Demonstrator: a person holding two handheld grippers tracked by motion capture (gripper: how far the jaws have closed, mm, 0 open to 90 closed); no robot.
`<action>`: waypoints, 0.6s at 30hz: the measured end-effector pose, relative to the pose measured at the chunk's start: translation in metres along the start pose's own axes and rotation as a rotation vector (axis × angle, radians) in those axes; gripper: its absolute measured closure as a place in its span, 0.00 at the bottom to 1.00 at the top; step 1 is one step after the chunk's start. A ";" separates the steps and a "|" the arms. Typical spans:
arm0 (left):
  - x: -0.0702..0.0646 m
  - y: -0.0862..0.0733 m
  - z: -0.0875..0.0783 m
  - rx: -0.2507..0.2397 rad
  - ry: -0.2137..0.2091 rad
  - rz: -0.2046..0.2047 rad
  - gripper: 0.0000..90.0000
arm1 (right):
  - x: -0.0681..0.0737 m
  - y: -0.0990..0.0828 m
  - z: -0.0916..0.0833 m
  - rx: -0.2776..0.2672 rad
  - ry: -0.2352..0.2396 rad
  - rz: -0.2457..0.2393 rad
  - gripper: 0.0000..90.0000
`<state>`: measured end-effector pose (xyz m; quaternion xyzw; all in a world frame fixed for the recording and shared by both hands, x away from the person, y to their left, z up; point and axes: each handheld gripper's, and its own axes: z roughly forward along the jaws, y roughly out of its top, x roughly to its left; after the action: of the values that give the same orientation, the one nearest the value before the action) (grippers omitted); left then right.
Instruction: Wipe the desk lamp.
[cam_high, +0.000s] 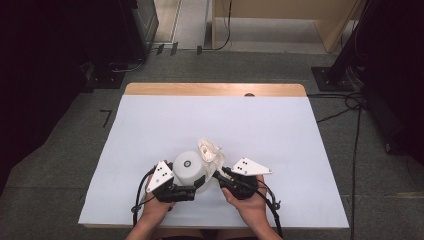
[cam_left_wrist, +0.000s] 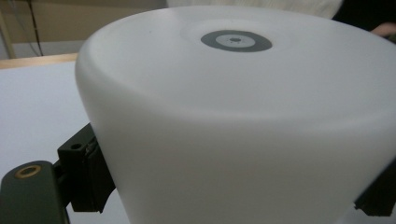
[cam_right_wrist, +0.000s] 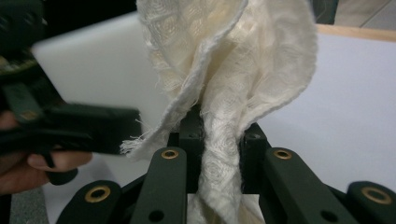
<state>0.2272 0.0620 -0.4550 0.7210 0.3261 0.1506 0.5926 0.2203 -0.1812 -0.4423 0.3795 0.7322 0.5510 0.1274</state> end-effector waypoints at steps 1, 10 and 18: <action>0.001 0.002 -0.002 -0.009 -0.007 -0.010 0.10 | -0.001 -0.002 0.001 0.004 0.000 0.011 0.86; 0.009 -0.001 -0.003 -0.007 0.008 0.013 0.10 | -0.009 -0.015 0.013 0.080 0.025 0.059 0.86; 0.003 -0.009 0.003 -0.006 -0.017 0.058 0.10 | -0.005 -0.006 0.004 0.036 -0.001 0.041 0.86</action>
<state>0.2288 0.0623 -0.4646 0.7297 0.2994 0.1624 0.5929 0.2229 -0.1825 -0.4503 0.3969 0.7339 0.5403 0.1095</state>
